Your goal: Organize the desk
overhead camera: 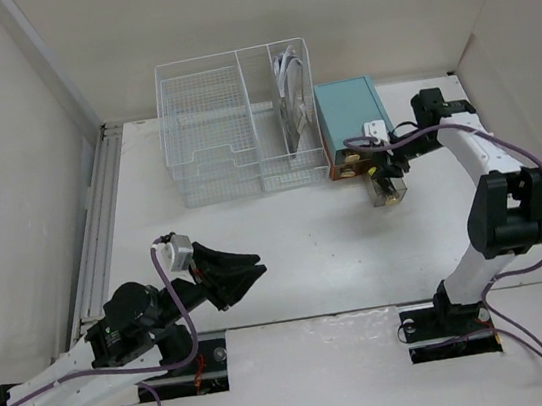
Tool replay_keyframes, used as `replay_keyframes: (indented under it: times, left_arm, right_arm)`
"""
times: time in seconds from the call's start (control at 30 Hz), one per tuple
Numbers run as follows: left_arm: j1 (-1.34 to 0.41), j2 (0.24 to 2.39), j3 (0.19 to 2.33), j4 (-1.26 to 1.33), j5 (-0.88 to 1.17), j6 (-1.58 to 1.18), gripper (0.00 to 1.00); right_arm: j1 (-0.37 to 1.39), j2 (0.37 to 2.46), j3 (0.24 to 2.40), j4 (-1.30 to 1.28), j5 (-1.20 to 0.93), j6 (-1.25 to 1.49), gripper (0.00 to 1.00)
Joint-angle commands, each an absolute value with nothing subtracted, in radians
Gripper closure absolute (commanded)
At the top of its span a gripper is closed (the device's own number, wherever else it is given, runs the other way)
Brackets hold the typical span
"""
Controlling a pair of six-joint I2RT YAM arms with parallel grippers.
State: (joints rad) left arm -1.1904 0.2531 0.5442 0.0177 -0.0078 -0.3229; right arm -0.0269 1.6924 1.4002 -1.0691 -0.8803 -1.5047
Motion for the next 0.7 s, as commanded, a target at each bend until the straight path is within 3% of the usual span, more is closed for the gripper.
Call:
replay_keyframes:
  times: [0.0,0.03,0.13,0.3,0.43,0.67]
  left_arm:
    - [-1.195,0.258,0.541,0.078,0.006,-0.313,0.73]
    - [-1.195,0.258,0.541,0.078,0.006,-0.313,0.73]
    - [-1.195,0.258,0.541,0.078,0.015,-0.313,0.73]
    - [-1.195,0.258,0.541,0.078,0.015,-0.313,0.73]
    - [-1.195,0.258,0.541,0.087,0.015,-0.313,0.73]
    - [-1.195,0.278,0.532,0.115,0.025,-0.313,0.73]
  right_arm:
    - [-0.034,1.629,1.381,-1.092,-0.946,-1.525,0.63]
    - [-0.034,1.629,1.371,-1.092,-0.946,-1.525,0.82]
    - [-0.043,1.605,1.336,-1.101,-0.933,-1.525,1.00]
    - [-0.043,1.528,1.218,-1.080,-0.870,-1.507,1.00]
    - [-0.043,1.462,1.164,-1.039,-0.642,-1.471,1.00]
    - [-0.043,1.517,1.140,-0.896,-0.477,-1.292,1.00]
